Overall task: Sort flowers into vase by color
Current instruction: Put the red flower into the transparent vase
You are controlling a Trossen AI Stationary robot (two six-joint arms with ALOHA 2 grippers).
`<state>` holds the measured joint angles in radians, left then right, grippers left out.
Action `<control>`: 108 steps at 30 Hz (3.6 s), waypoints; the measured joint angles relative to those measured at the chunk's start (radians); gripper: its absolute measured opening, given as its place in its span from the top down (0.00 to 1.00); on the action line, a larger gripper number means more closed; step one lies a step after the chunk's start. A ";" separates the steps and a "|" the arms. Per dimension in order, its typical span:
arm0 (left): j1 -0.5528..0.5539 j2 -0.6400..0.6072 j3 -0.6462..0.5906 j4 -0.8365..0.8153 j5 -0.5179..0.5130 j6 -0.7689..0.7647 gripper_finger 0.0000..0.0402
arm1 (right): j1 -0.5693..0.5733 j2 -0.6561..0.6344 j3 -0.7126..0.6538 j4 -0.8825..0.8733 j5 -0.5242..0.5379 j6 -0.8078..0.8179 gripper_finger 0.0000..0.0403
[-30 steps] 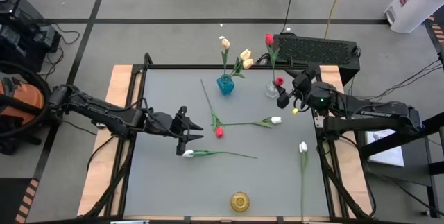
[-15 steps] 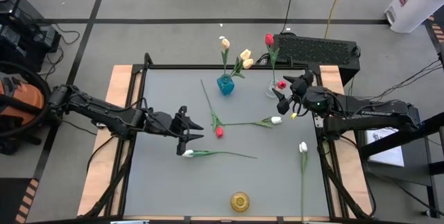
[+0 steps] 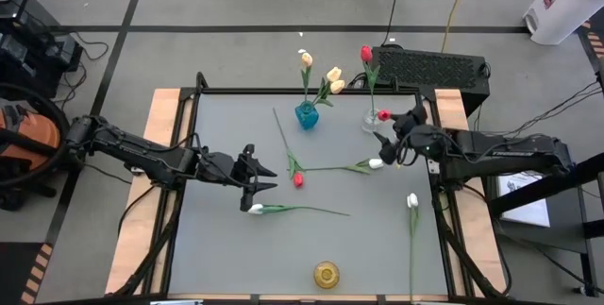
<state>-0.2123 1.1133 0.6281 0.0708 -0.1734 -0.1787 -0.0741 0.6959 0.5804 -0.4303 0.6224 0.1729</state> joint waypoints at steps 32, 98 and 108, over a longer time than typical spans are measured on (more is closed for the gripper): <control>0.004 0.000 0.000 -0.001 -0.066 0.297 0.65 | 0.189 -0.040 0.000 -0.092 -0.449 0.055 0.77; 0.343 0.690 0.464 -0.532 -0.065 1.314 0.65 | 0.248 0.025 0.000 -0.014 -0.441 0.179 0.97; 0.356 0.752 0.519 -0.502 -0.066 1.354 0.65 | 0.248 0.026 0.000 -0.007 -0.441 0.178 0.97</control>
<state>0.1436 1.8656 1.1466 -0.4311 -0.2398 1.1750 0.1741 0.7216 0.5804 -0.4370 0.1810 0.3511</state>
